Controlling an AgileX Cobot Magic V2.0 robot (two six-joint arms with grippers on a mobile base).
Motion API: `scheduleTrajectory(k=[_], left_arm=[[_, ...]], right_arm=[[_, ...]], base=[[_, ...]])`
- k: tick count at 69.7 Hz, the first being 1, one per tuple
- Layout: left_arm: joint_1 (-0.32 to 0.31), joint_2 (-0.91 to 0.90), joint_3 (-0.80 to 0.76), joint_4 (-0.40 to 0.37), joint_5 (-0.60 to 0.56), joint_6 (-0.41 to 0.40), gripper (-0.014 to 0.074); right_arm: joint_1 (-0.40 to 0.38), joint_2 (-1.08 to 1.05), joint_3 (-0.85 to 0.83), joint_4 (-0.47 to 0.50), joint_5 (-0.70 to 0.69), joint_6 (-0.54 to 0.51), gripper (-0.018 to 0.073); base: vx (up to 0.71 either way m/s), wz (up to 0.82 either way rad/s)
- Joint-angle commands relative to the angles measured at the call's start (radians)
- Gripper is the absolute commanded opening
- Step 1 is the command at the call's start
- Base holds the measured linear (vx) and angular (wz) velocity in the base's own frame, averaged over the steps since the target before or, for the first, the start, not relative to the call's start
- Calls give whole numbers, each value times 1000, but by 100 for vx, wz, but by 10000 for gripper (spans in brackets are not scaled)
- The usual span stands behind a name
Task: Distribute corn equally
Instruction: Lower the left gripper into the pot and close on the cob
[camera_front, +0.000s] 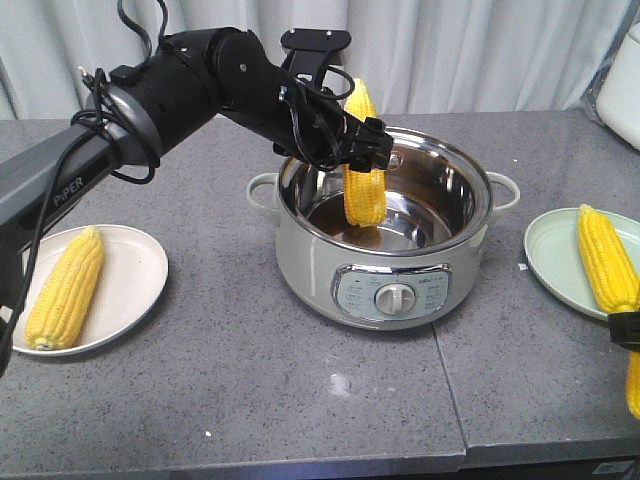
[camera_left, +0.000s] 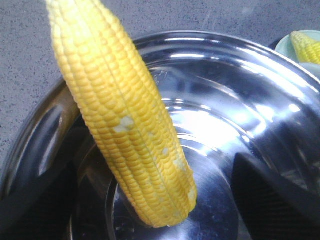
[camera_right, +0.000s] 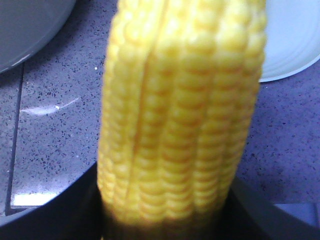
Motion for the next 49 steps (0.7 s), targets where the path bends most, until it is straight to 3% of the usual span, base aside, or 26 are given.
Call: scheduleTrajectory(k=[1, 49], left_arm=[[-6, -47, -42, -17, -68, -13, 603], [-17, 39, -48, -19, -151, -46, 596]], right_arm=[[-6, -18, -24, 2, -40, -1, 194], [-6, -18, -24, 2, -40, -1, 194]], base=[[0, 0], [0, 0]])
